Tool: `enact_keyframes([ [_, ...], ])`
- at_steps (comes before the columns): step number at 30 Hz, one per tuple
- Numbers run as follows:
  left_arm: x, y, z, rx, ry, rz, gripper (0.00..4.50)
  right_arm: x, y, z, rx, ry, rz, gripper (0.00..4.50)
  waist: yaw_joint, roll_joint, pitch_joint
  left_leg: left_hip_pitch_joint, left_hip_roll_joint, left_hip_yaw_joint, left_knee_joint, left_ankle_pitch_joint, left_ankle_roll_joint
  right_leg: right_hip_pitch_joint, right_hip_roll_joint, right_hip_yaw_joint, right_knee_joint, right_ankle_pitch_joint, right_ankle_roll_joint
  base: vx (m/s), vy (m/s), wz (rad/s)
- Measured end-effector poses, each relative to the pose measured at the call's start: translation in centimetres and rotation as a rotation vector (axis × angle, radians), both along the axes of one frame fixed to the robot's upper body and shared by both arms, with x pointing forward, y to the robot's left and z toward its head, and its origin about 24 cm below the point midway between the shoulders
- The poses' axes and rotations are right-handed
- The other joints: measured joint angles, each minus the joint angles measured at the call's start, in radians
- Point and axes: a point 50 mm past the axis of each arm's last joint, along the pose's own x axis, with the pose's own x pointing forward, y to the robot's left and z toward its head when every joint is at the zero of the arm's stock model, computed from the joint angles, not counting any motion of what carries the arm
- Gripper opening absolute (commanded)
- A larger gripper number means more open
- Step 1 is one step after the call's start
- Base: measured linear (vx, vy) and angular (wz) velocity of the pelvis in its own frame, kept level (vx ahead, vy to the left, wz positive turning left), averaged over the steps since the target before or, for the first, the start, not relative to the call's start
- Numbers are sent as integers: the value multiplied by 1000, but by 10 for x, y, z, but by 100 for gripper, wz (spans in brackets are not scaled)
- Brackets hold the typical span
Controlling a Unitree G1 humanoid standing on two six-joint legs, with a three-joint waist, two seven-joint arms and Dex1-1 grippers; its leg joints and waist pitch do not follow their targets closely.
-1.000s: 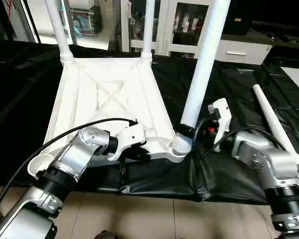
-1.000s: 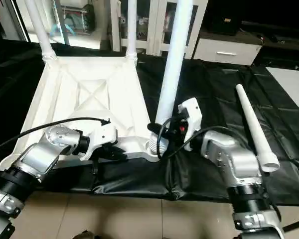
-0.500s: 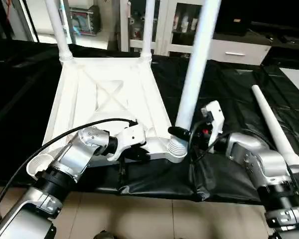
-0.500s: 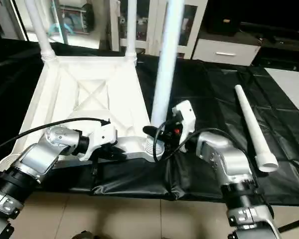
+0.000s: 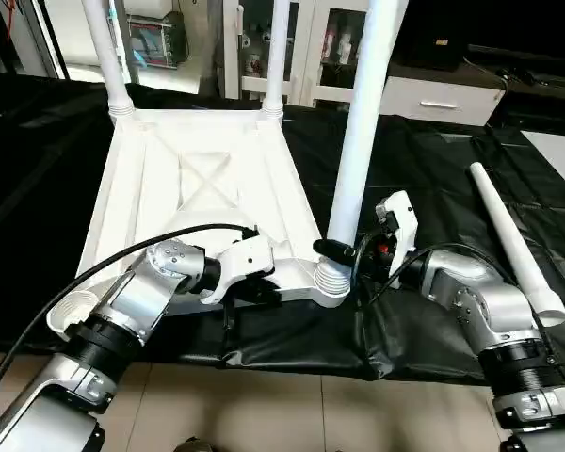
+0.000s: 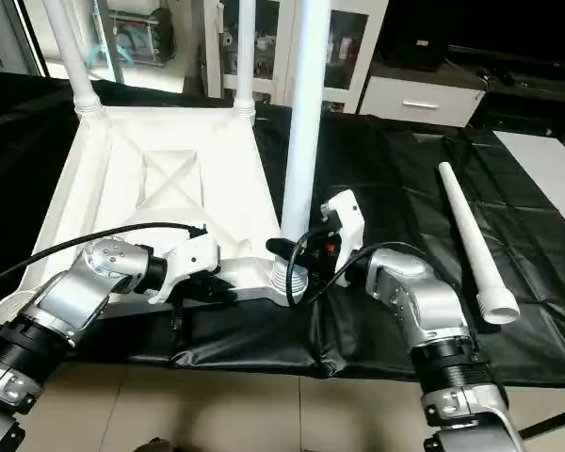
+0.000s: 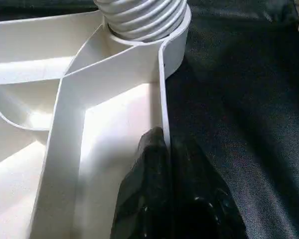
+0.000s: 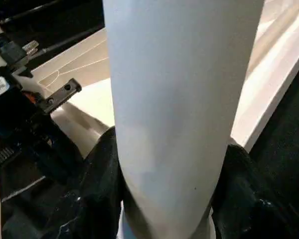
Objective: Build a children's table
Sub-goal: Insert table leg to table base
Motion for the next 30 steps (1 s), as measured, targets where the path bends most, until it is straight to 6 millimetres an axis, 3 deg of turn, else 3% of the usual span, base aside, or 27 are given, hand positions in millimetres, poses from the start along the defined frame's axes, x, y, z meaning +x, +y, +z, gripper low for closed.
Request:
enact_keyframes([
  [18, 0, -3, -1, -1, 1, -7, 5, -24, -10, -19, 149, -51, -165, 191, 6, -1, -3, 0, -1, -1, -2, 0, 0, 1, 0, 0, -1, -1, 1, 0, 0, 0],
  [30, 1, -4, -1, -2, -2, -2, 5, -36, -10, -21, 75, -176, -155, 191, 4, -1, -3, -1, -1, -2, -3, 0, 0, 1, 0, 0, -4, -2, 2, 0, 0, 0],
])
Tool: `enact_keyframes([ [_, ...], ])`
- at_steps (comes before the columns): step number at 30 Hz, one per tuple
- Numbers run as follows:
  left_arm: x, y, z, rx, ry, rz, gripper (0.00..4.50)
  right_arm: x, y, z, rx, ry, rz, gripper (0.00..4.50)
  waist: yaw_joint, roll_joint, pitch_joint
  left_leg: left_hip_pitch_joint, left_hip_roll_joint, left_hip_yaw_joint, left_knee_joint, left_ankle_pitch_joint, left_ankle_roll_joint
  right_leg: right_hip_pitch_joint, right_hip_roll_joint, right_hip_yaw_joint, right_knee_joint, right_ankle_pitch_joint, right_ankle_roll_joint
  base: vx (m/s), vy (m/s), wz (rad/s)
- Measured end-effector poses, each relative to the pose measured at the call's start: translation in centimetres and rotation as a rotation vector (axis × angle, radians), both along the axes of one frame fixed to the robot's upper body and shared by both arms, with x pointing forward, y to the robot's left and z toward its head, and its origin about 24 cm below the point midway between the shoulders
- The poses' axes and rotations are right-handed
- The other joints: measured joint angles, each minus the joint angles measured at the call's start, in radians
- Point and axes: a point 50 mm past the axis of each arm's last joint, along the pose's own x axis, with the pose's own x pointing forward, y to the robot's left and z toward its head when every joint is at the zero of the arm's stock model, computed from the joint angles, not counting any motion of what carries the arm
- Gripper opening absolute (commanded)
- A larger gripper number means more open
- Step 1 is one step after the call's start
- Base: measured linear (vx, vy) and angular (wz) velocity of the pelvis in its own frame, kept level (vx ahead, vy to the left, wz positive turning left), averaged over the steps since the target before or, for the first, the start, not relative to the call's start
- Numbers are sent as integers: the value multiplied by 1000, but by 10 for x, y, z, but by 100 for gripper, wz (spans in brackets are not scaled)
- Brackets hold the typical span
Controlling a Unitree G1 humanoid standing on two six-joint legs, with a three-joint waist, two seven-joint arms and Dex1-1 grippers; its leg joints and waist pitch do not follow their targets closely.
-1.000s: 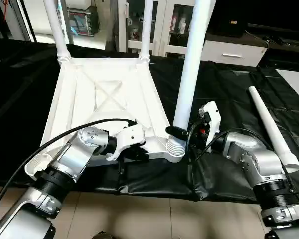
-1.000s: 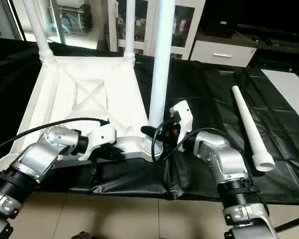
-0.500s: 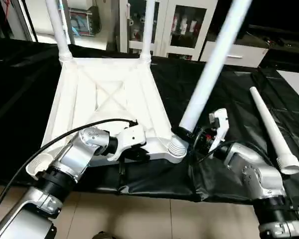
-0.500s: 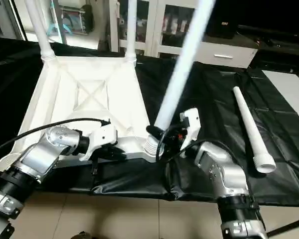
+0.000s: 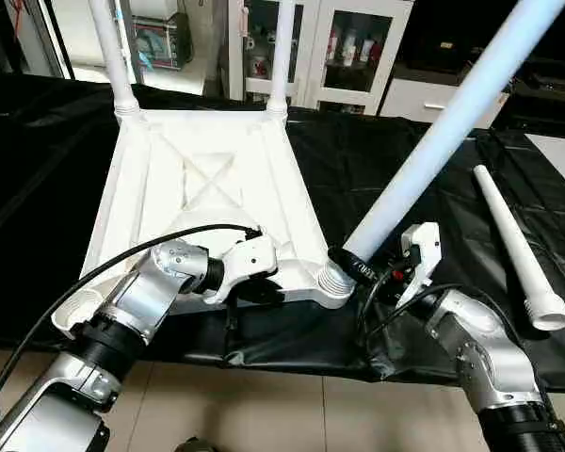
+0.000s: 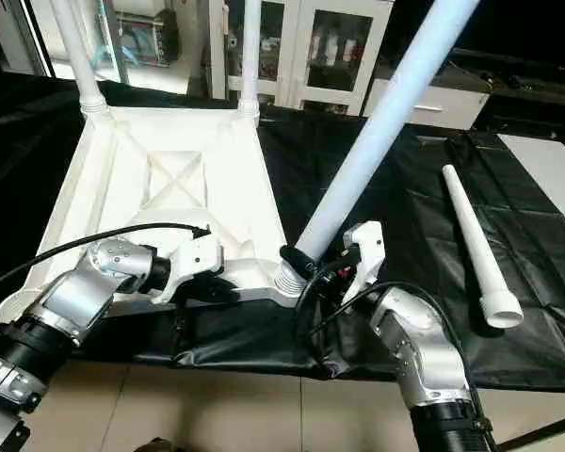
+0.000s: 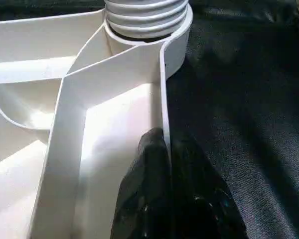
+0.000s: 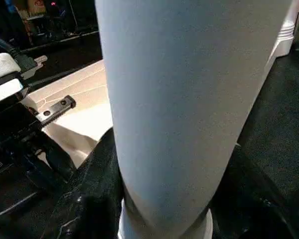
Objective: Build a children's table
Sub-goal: Insert table leg to table base
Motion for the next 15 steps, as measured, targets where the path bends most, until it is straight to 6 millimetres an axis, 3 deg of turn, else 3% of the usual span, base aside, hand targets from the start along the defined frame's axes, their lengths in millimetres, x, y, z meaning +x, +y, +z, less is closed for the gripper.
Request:
enact_keyframes([
  [7, 0, 1, -1, 2, 3, 3, 5, 1, 1, 3, -81, -1, 56, 191, -2, -1, -1, 0, 0, 0, 0, 0, 0, 1, 0, 0, -1, 0, 0, 0, 0, 0],
  [11, 1, 2, -2, 9, 7, 8, 5, 4, 3, 4, -171, 3, 103, 191, -5, -9, -7, 1, 0, -1, -1, 0, 0, 1, 0, -1, -2, 0, 0, 0, 0, 0],
  [15, 1, 3, -2, 13, 5, 16, 5, 9, 5, 5, -186, 27, 116, 191, -13, -10, -8, 0, 0, -3, -3, 0, 0, 3, 0, -4, -12, 0, 0, 0, 0, 0],
])
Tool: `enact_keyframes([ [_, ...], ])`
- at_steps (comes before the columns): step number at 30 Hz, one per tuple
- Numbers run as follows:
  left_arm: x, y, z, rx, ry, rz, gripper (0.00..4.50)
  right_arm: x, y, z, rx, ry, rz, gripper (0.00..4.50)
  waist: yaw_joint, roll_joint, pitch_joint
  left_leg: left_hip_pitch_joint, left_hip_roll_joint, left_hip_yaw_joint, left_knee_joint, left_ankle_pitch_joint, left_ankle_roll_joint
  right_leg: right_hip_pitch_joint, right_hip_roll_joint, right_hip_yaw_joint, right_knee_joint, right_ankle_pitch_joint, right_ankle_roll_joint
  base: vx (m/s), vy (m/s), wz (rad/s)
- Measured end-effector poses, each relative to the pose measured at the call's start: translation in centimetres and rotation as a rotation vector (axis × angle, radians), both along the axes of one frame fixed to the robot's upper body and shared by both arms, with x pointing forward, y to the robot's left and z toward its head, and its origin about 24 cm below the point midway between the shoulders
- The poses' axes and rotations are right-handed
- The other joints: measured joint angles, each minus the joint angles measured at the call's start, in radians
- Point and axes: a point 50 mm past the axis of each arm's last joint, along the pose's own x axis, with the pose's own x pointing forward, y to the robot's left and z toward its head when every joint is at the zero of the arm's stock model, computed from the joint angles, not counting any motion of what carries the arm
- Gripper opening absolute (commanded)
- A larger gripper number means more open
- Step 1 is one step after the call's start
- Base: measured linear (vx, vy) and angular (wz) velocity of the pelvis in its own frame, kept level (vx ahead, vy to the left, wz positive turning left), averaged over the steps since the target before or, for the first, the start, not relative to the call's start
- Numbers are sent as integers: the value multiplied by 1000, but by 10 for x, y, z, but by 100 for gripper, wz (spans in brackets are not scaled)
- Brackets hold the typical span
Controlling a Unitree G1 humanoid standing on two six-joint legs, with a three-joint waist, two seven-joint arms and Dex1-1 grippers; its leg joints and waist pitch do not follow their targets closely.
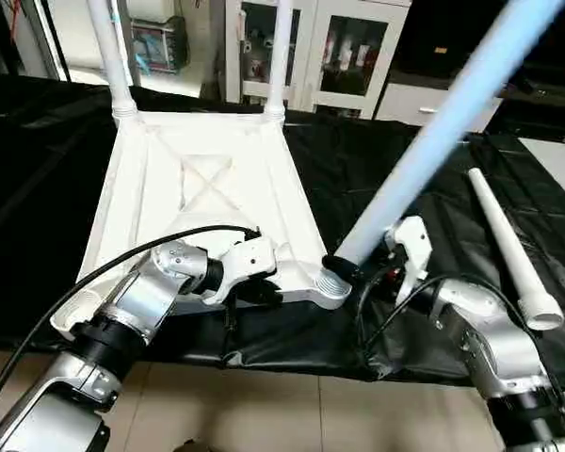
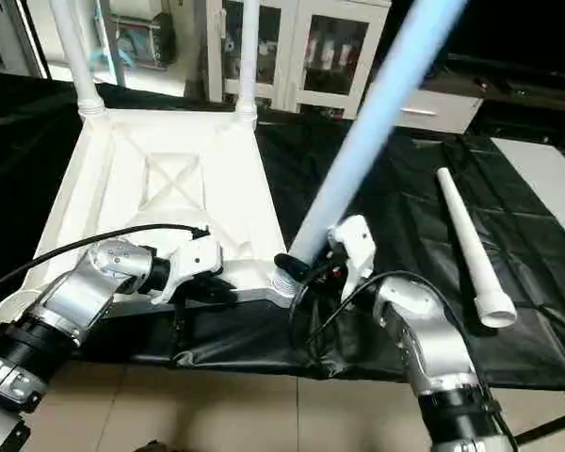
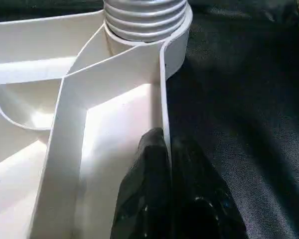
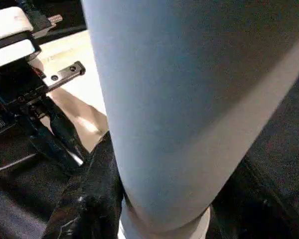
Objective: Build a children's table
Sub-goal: Insert table leg to table base
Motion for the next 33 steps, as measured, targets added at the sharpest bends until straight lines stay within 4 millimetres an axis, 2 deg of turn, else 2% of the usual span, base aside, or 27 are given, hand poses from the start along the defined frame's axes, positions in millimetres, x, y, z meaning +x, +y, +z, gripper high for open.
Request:
enact_keyframes([
  [5, 0, 0, -1, 2, 4, 7, 0, 2, 2, 0, -16, 17, 8, 189, -12, -1, -1, 0, -1, 0, -1, 0, 0, 2, 0, 0, -11, 0, 0, 0, 0, 0],
  [10, -1, 0, -1, 2, 10, 10, 0, 2, 2, -1, -15, 20, 7, 189, -15, 0, -2, 1, -1, 0, -4, 0, 0, 8, 0, 0, -17, 0, 0, 0, 0, 0],
  [14, -1, 1, -2, 3, 16, 19, 0, 3, 4, -2, -4, 28, -17, 189, -17, 0, -2, 4, -1, 0, -6, 0, 0, 10, 0, 0, -17, 0, 0, 0, 0, 0],
  [17, 1, -2, -5, -11, 26, 81, 0, 15, 12, -3, 32, 41, -126, 189, -27, 2, -1, 14, -1, -1, -7, 0, 0, 11, 0, -4, -21, 0, 0, 0, 0, 0],
  [19, 4, -5, -6, -20, 29, 140, 0, 23, 17, -3, 32, 45, -199, 188, -44, 8, 3, 15, 1, -9, -7, -1, 0, 18, -3, -23, -34, -1, 0, -51, 15, -10],
  [21, 10, -13, -6, -29, 21, 212, 0, 35, 22, -2, 11, 34, -297, 188, -56, 23, 12, 13, 1, -30, -11, -1, 0, 34, -5, -50, -57, -5, -2, -52, 34, -15],
  [22, 14, -18, -6, -21, 13, 247, 0, 40, 25, -2, -12, 31, -352, 188, -60, 25, 14, 14, 1, -32, -15, -1, 0, 34, -5, -55, -57, -13, -7, -73, 27, -14],
  [23, 18, -27, -7, -22, -4, 282, 0, 47, 26, 0, -42, 17, -413, 188, -64, 25, 19, 14, 1, -30, -20, -1, 0, 34, -6, -55, -54, -17, -14, -73, 27, -14],
  [25, 24, -41, -7, -22, -18, 344, 0, 55, 26, 1, -64, 9, -511, 188, -64, 19, 25, 20, 1, -15, -32, -1, 0, 29, -9, -52, -51, -20, -18, -44, -33, 12],
  [26, 28, -50, -7, -25, -30, 390, 0, 61, 26, 2, -77, 3, -569, 188, -64, 16, 28, 24, -1, -8, -38, -4, 1, 22, -17, -64, -58, -20, -18, -23, -51, 18],
  [27, 30, -54, -7, -25, -32, 414, 0, 63, 27, 3, -84, 1, -597, 188, -62, 18, 30, 24, -1, -6, -31, -10, -3, 23, -24, -80, -63, -20, -18, -55, -31, 3],
  [28, 32, -61, -7, -27, -37, 448, 0, 67, 28, 2, -99, 6, -646, 188, -62, 29, 37, 22, 6, -12, -28, -24, 2, 35, -39, -133, -85, -20, -17, -31, 16, -23],
  [29, 33, -66, -6, -32, -41, 464, 0, 70, 28, 5, -103, -6, -674, 188, -62, 48, 43, 14, 23, -27, -28, -26, 4, 57, -38, -168, -94, -33, -8, -52, 35, -26],
  [30, 35, -79, -4, -42, -45, 487, 0, 73, 24, 7, -101, -20, -744, 188, -39, 46, 48, -2, 30, -22, -19, -25, 2, 52, -40, -149, 15, -81, -20, 0, 36, -21],
  [31, 36, -86, -2, -41, -56, 501, 0, 75, 22, 8, -98, -24, -788, 188, -25, 21, 41, 0, 27, 4, -19, -23, -1, 60, -41, -105, 56, -91, -29, 54, -94, -2],
  [32, 39, -88, 1, -51, -76, 528, 0, 79, 25, 11, -96, -27, -826, 188, -15, 1, 38, -1, 17, 16, -21, -23, -3, 44, -36, -62, 80, -105, 1, 75, -113, 0],
  [33, 39, -89, 2, -54, -80, 539, 0, 80, 27, 12, -96, -31, -844, 188, -4, 0, 34, -1, 4, 12, -23, -27, -1, 33, -37, -54, 77, -105, 1, 70, -141, -14],
])
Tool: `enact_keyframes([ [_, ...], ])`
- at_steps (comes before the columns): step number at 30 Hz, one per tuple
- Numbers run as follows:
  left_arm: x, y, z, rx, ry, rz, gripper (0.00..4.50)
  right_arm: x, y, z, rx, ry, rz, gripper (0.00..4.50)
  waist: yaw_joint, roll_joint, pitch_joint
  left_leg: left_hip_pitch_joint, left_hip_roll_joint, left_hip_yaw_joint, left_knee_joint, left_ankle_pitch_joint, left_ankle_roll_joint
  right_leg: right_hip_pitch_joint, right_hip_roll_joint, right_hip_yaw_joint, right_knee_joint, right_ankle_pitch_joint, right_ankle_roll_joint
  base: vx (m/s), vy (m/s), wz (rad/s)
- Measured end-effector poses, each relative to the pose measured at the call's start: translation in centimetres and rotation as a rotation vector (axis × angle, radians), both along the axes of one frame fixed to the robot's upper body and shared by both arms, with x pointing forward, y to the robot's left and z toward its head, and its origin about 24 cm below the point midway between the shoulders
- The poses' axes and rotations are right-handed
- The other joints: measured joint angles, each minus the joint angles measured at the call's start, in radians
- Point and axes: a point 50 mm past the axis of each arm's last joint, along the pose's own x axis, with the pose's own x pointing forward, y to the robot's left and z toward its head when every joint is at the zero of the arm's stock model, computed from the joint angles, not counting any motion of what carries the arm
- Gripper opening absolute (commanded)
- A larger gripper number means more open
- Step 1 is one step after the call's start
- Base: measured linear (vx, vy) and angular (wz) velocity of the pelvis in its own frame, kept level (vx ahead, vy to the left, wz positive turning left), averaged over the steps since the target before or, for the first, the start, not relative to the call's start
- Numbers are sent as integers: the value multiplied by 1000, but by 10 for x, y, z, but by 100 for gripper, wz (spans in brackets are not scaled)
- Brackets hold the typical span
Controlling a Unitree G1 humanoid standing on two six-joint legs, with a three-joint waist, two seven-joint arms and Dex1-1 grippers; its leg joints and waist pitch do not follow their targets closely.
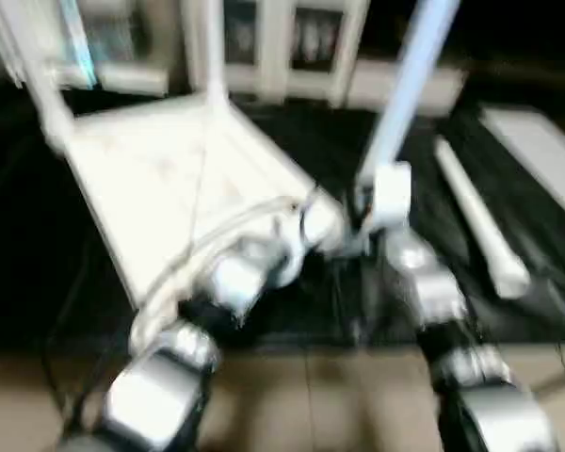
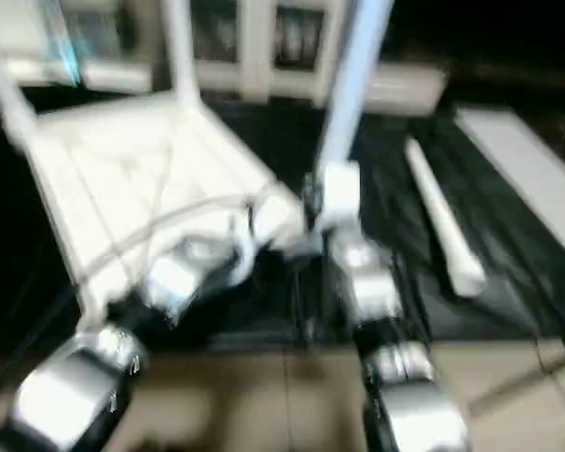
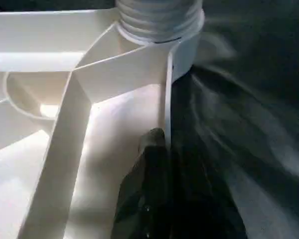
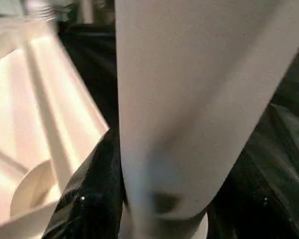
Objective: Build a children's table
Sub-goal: Insert table leg to table base
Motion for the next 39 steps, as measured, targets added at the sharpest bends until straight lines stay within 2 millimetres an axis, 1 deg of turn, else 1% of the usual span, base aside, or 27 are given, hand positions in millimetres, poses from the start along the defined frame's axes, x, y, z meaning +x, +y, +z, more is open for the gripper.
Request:
enact_keyframes([
  [1, 1, -2, 1, -2, -4, 3, 0, 2, 1, 3, 1, -11, -15, 188, 12, 7, -5, -10, -3, -13, -8, 1, 1, 0, 3, 0, -2, 1, -1, 72, -47, -29],
  [2, 2, -5, 3, -5, -12, 5, 0, 4, 0, 3, 5, -14, -39, 188, 18, 13, -9, -18, -1, -22, -10, 30, -13, -5, 14, -5, -4, 12, -5, 101, -53, -33],
  [3, 2, -7, 4, -5, -18, 7, 0, 5, -1, 4, 7, -15, -46, 188, 18, 20, -13, -18, 9, -30, -10, 71, -18, -8, 28, -6, -3, 15, -12, 107, -26, -20],
  [4, 3, -6, 5, -2, -21, 9, 0, 6, 1, 4, 11, -16, -49, 188, 19, 22, -14, -22, 15, -34, -1, 80, -22, -8, 38, -2, -5, 17, -13, 65, 7, -15],
  [6, 4, -5, 7, 3, -33, 13, 0, 8, 2, 6, 18, -24, -51, 188, 18, 21, -15, -24, 14, -29, -7, 79, -21, -9, 39, 3, -19, 24, -11, 51, 29, -10],
  [8, 5, -5, 7, 5, -35, 15, 0, 9, 2, 6, 19, -26, -51, 188, 19, 20, -15, -23, 14, -24, -7, 72, -10, -7, 38, 6, -28, 29, -11, 0, 0, 0],
  [11, 5, -5, 5, 6, -34, 15, 0, 9, 3, 4, 20, -28, -50, 188, 18, 19, -15, -20, 14, -14, -6, 66, -9, -6, 36, 15, -33, 33, -9, 0, 0, 0],
  [18, 6, -1, 4, 9, -35, 19, 0, 10, 3, 4, 48, -37, -9, 188, 17, 19, -15, -16, 15, -8, -5, 66, -8, -6, 38, 29, -42, 46, -3, 0, 0, 0],
  [20, 6, -1, 4, 10, -35, 20, 0, 10, 2, 4, 63, -35, 1, 258, 16, 19, -15, -16, 14, -6, -4, 65, -5, -6, 38, 31, -42, 47, -3, 0, 0, 0],
  [22, 7, 0, 4, 11, -37, 20, 0, 10, 1, 0, 64, -20, 5, 259, 16, 18, -15, -16, 14, -4, -3, 65, -5, -7, 38, 32, -42, 48, -3, 0, 0, 0],
  [23, 7, 0, 4, 12, -38, 20, 0, 7, 0, -8, 68, 8, 12, 269, 17, 18, -15, -16, 14, -2, -3, 65, -5, -8, 38, 32, -42, 48, -4, 0, 0, 0],
  [24, 7, 0, 4, 11, -40, 19, 0, 5, 1, -10, 74, 10, 20, 285, 17, 18, -15, -17, 14, -1, -3, 65, -4, -9, 37, 33, -42, 49, -3, 0, 0, 0],
  [25, 7, 0, 4, 11, -40, 19, 0, 5, 1, -10, 75, 8, 23, 285, 18, 18, -15, -17, 14, 0, -3, 65, -4, -9, 37, 34, -42, 49, -3, 0, 0, 0],
  [29, 10, 4, 5, 14, -42, 27, 0, 2, -2, -13, 77, 6, 83, 316, 16, 18, -15, -17, 14, 2, -3, 66, -3, -12, 38, 36, -42, 52, -4, 0, 0, 0],
  [32, 12, 8, 6, 17, -51, 36, 0, 0, -1, -16, 72, 7, 121, 349, 15, 18, -15, -19, 14, 5, -3, 66, -3, -17, 38, 38, -42, 54, -4, 0, 0, 0],
  [34, 14, 11, 7, 21, -60, 38, 0, -2, -4, -15, 67, -4, 141, 355, 17, 18, -15, -19, 14, 7, -3, 66, -2, -17, 38, 38, -42, 54, -4, 0, 0, 0],
  [35, 14, 12, 8, 24, -65, 38, 0, -4, -7, -15, 67, -12, 152, 374, 18, 18, -15, -20, 14, 8, -3, 65, -2, -18, 38, 39, -42, 54, -4, 0, 0, 0],
  [37, 16, 17, 9, 29, -71, 45, 0, -7, -11, -15, 64, -19, 164, 389, 18, 18, -14, -20, 14, 9, -2, 64, 0, -19, 38, 40, -42, 54, -4, 0, 0, 0],
  [38, 17, 20, 9, 31, -75, 46, 0, -10, -16, -15, 62, -27, 173, 389, 19, 18, -14, -20, 14, 10, -2, 64, 1, -20, 38, 41, -42, 54, -4, 0, 0, 0],
  [39, 18, 23, 10, 33, -77, 46, 0, -12, -21, -14, 60, -33, 178, 398, 20, 18, -14, -20, 14, 11, -2, 63, 2, -20, 38, 42, -43, 54, -4, 0, 0, 0],
])
